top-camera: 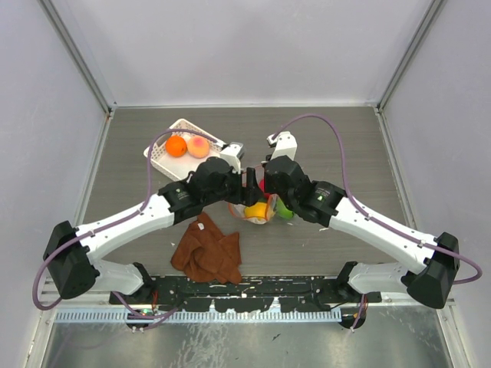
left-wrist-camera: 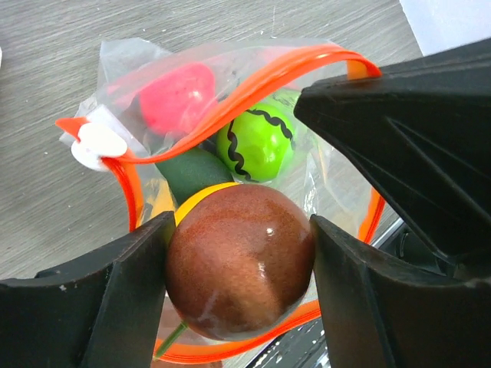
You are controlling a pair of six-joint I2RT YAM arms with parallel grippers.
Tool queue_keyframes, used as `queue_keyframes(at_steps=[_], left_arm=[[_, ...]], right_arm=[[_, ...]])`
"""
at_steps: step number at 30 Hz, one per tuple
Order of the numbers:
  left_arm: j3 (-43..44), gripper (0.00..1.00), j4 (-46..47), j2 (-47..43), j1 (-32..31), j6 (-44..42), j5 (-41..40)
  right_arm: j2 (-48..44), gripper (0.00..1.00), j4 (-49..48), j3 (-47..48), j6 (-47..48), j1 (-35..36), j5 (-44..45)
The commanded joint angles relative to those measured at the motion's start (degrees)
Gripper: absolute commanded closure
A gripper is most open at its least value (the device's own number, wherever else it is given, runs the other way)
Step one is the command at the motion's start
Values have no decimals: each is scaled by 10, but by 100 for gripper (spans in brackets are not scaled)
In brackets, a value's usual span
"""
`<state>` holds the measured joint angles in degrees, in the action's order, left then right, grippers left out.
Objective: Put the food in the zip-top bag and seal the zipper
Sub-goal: Place the fake fruit in the zipper food storage bag.
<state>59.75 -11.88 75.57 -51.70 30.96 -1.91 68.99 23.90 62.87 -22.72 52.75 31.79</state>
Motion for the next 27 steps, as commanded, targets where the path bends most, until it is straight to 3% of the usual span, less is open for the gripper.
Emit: queue_keyframes(at_steps=[1,8,20,27], left_arm=[[19,24,49,-4,-3,8,-22],[23,13,37,-11,-3,8,-22],[41,13,-64,-80,-2,13,-52],[24,24,-145,-100,-2,65,-99]], right_arm=[[-23,99,-35,1,-8,-2,2],[-23,99,-38,-1,-7,-2,4],[-25,99,-38,-4,-7,-2,10],[-23,99,-41,-4,-7,-2,9]])
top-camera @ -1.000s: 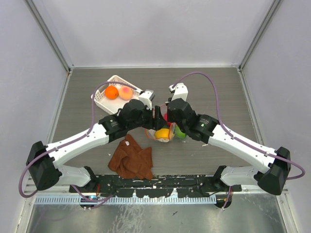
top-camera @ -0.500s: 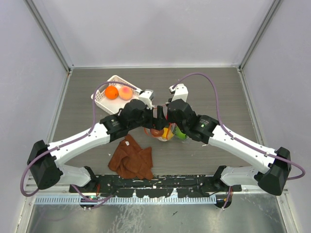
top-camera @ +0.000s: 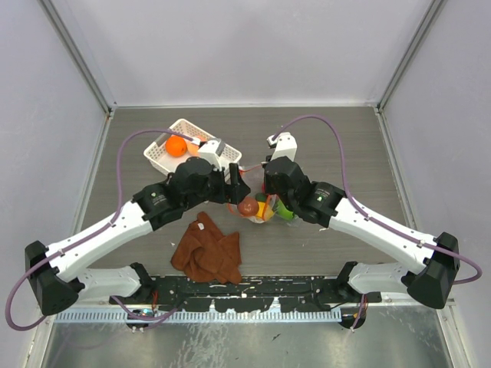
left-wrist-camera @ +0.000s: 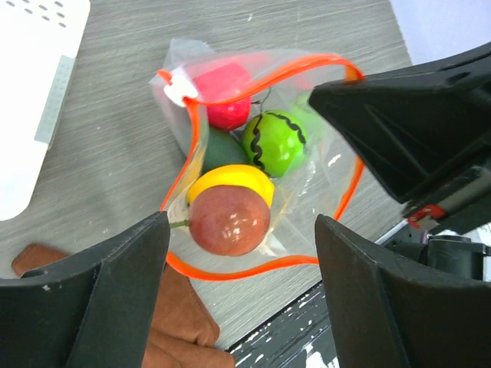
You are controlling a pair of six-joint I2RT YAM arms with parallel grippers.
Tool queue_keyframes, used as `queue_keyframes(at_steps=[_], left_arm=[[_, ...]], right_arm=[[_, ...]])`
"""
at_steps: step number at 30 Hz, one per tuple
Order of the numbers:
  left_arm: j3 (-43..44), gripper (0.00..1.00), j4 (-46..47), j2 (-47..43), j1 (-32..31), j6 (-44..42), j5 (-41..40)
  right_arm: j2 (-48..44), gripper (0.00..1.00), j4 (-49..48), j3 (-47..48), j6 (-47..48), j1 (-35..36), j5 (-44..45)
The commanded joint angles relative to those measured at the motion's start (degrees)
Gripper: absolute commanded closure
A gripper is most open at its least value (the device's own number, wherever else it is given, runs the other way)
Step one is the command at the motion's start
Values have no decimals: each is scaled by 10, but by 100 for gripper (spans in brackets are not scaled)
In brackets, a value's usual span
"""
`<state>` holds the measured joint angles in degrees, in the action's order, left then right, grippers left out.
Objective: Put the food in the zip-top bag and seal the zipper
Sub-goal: Place the fake fruit in the zipper food storage bag.
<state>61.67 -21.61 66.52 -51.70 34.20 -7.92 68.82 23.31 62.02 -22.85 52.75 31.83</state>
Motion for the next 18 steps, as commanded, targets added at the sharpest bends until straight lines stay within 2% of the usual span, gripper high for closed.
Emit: queue_keyframes(at_steps=[1,6,18], left_arm=[[0,26,-54,-8,-2,38,-44],[-28,44,-67,-4,4,75,-48],[-60,61,-69,17,5,110,-45]], right_arm=[[-21,99,-35,4,-6,-2,8],[-21,99,-36,5,-5,-2,8],[-20,99,-39,5,-4,-2,6]])
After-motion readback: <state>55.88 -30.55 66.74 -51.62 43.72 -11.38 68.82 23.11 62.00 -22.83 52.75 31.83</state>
